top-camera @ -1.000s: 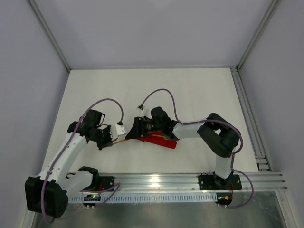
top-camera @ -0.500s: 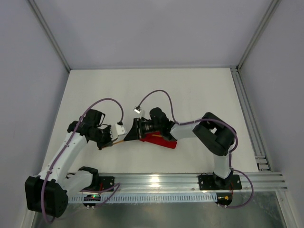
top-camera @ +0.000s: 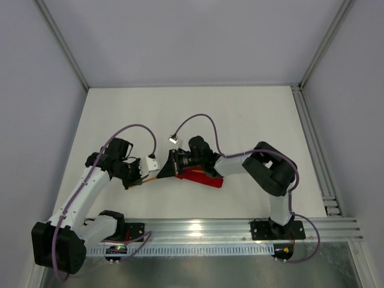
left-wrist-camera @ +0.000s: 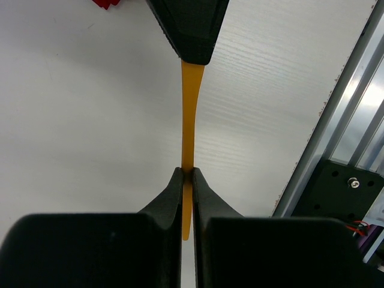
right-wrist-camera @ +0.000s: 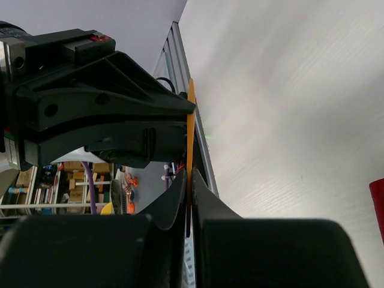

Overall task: Fold the napkin into a case and place the utensils inside
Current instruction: Pass from the left arm to the right, then stuff the smaller rectangle-folded napkin.

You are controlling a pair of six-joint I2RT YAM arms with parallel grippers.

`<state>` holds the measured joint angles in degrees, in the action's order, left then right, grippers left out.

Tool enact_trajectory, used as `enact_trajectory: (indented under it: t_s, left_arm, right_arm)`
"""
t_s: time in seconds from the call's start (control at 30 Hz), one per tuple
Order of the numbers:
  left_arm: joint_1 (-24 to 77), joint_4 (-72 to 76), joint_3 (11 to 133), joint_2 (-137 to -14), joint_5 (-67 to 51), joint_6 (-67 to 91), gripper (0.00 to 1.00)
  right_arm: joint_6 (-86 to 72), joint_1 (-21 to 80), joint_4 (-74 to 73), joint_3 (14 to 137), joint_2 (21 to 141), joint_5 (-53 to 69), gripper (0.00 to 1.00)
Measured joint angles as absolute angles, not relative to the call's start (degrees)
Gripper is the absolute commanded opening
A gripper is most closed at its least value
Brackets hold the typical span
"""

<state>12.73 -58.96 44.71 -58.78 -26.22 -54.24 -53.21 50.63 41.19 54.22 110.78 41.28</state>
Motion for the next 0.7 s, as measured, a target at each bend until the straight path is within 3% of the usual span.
enact_trajectory:
  t_s: [0.13,0.17,0.27,0.37,0.7]
  left_arm:
    - [12.73,-59.0,44.8,-58.78,-26.17,-54.17,0.02]
    - [12.73,-59.0,44.8,-58.78,-26.15,-54.13,0.2]
    - [12.73,-58.74,44.93,-58.92,-26.04,-52.88,0.52]
    - [12.73,-58.85,45.65,-59.16,-26.35,-52.23,0.6]
    - [12.73,-58.43,54.87,-59.2,-28.21,-43.18,0.64]
  right_arm:
    - [-53.32,50.63,41.19,54.22,110.78,41.25,0.03]
    - [-53.3,50.63,41.19,54.22,110.78,41.19,0.03]
    - [-53.3,50.63,41.19,54.15,110.74,40.58,0.03]
    - [-53.23,50.68,41.34,52.95,109.93,39.11,0.03]
    - [-53.06,48.42,41.43,39.16,95.59,32.47,0.03]
